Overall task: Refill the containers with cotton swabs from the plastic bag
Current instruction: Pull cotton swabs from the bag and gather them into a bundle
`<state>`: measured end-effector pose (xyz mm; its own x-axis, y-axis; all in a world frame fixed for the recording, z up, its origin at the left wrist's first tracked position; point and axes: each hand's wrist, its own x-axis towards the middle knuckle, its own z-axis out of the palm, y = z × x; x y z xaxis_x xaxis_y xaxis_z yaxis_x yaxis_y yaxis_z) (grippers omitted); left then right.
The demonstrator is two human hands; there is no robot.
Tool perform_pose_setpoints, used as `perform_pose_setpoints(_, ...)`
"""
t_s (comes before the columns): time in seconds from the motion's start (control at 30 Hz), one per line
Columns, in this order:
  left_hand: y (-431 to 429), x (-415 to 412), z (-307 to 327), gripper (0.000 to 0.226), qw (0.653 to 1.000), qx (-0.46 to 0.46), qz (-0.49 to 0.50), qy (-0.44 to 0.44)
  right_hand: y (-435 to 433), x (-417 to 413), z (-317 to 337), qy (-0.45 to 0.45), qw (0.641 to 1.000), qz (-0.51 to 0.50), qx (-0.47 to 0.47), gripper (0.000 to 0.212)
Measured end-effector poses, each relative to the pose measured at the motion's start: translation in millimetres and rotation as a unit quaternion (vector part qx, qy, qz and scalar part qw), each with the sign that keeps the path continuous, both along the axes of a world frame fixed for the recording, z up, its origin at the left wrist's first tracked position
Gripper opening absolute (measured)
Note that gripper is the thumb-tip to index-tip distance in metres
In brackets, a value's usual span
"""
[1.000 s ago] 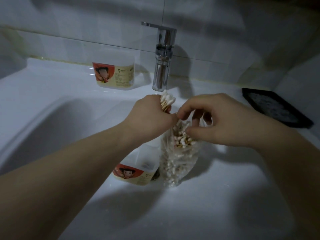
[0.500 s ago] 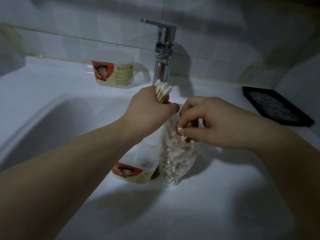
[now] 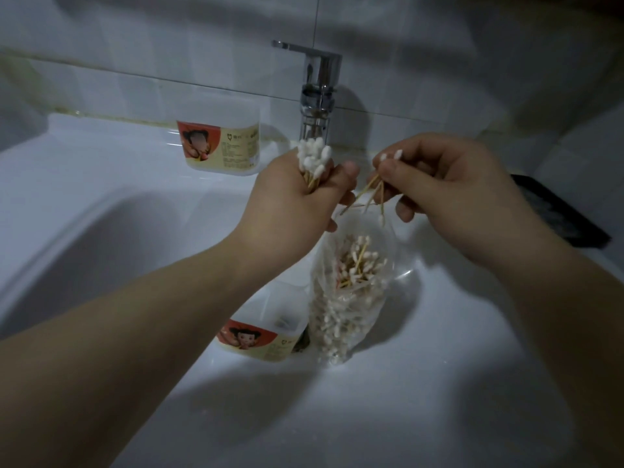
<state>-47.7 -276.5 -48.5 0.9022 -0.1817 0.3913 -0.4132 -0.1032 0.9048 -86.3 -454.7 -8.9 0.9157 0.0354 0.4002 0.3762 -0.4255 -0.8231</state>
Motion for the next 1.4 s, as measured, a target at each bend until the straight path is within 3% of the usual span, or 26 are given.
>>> perform_pose_setpoints(0.17, 0, -5, -1, 0.009, 0.995, 0.029, -0.087, -0.032, 4, 1, -4, 0.019, 0.996, 0.015, 0.085, 0.012)
perform_pose_setpoints(0.37, 0, -4, -5, 0.009, 0.993, 0.044, -0.105, -0.026, 3, 2, -7, -0.017, 0.999, -0.023, -0.019, 0.018)
perform_pose_setpoints(0.53, 2, 2, -5, 0.004, 0.996, 0.043, -0.057, -0.055, -2, 3, -4, -0.023, 0.996, -0.053, -0.062, 0.022)
perform_pose_setpoints(0.7, 4, 8, -5, 0.017, 0.999, 0.017, 0.022, -0.029, -10, -1, -5, 0.014, 0.952, -0.039, -0.304, 0.013)
perform_pose_setpoints(0.77, 3, 7, -6, 0.012, 0.999, 0.033, 0.029, -0.029, -8, -2, -5, 0.022, 0.926, -0.020, -0.376, 0.024)
perform_pose_setpoints(0.87, 2, 6, -7, 0.030, 0.998, 0.048, 0.024, -0.029, -4, -3, -6, 0.034, 0.901, 0.017, -0.431, 0.040)
perform_pose_setpoints(1.13, 0, -4, -1, 0.023, 0.999, 0.006, -0.025, 0.024, -4, -2, -7, 0.047, 0.885, 0.047, -0.461, 0.027)
perform_pose_setpoints(1.3, -2, -6, -1, 0.021, 0.997, -0.006, -0.050, 0.057, -6, -2, -6, 0.053, 0.906, 0.057, -0.415, 0.006)
perform_pose_setpoints(1.4, -1, -7, -1, 0.016, 0.997, 0.008, -0.056, 0.056, -8, -4, -3, 0.065, 0.930, 0.059, -0.358, 0.006)
